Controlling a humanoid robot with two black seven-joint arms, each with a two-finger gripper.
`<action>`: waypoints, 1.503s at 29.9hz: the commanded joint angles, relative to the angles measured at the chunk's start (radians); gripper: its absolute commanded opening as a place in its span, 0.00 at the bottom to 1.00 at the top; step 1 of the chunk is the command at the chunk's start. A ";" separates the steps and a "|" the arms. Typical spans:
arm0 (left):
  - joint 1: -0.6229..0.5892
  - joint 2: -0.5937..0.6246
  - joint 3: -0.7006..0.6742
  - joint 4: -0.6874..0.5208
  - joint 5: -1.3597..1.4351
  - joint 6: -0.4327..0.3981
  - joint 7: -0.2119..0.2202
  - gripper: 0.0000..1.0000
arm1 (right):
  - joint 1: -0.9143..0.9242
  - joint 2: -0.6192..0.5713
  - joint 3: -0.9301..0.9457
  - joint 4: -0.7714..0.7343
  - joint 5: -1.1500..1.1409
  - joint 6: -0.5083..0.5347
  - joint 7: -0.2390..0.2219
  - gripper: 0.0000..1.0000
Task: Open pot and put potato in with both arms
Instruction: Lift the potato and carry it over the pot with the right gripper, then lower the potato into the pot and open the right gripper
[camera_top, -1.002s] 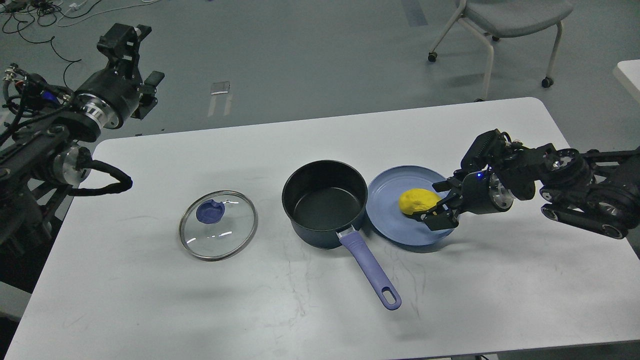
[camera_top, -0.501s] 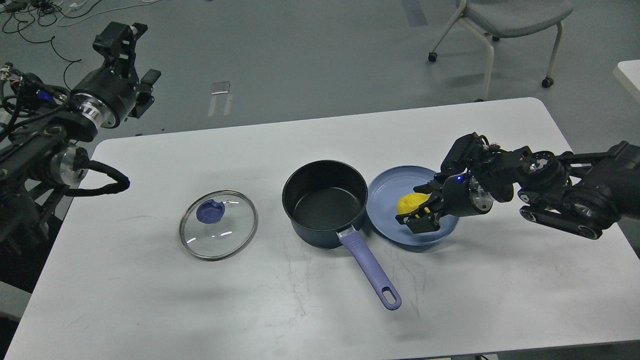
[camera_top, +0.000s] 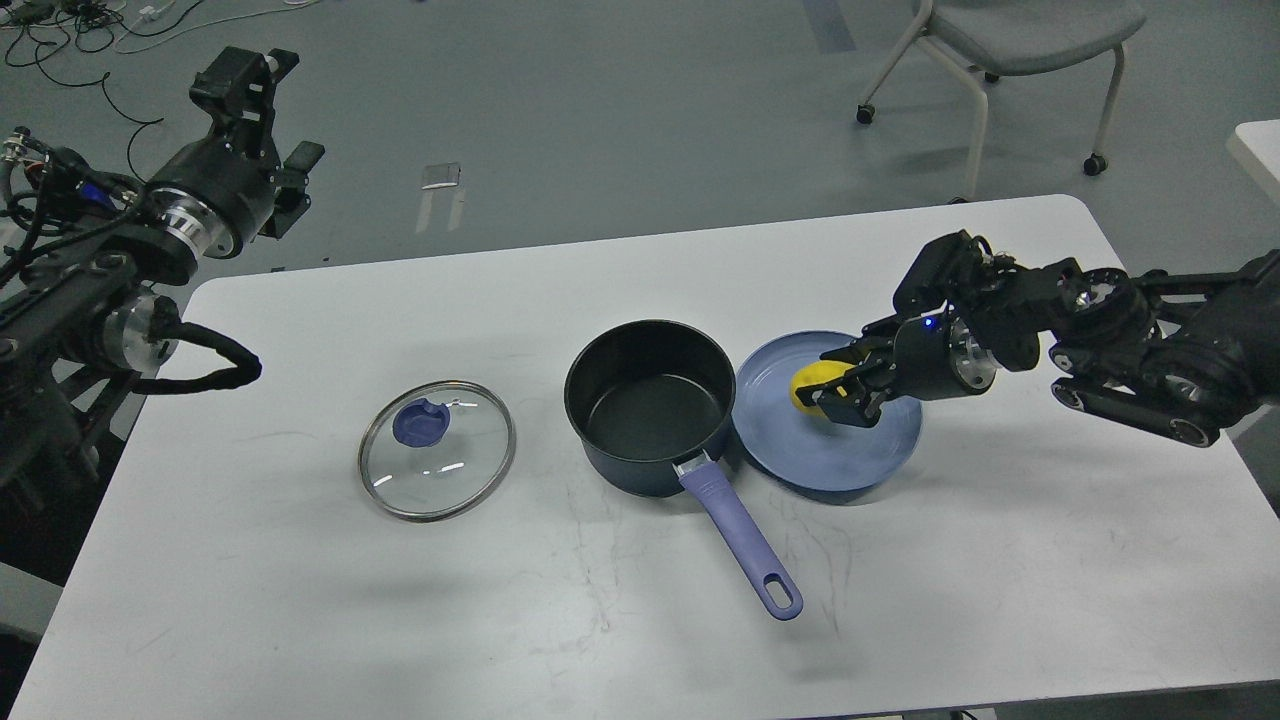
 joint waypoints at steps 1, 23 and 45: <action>0.000 0.002 0.000 -0.001 0.000 -0.001 0.000 0.98 | 0.079 -0.002 0.001 0.006 0.077 0.010 -0.002 0.37; 0.001 0.023 0.000 -0.001 0.002 -0.002 -0.006 0.98 | 0.147 0.441 -0.025 -0.203 0.163 0.069 -0.045 0.37; 0.003 0.033 0.000 -0.001 0.003 -0.004 -0.012 0.98 | 0.081 0.446 -0.053 -0.227 0.288 0.050 -0.048 1.00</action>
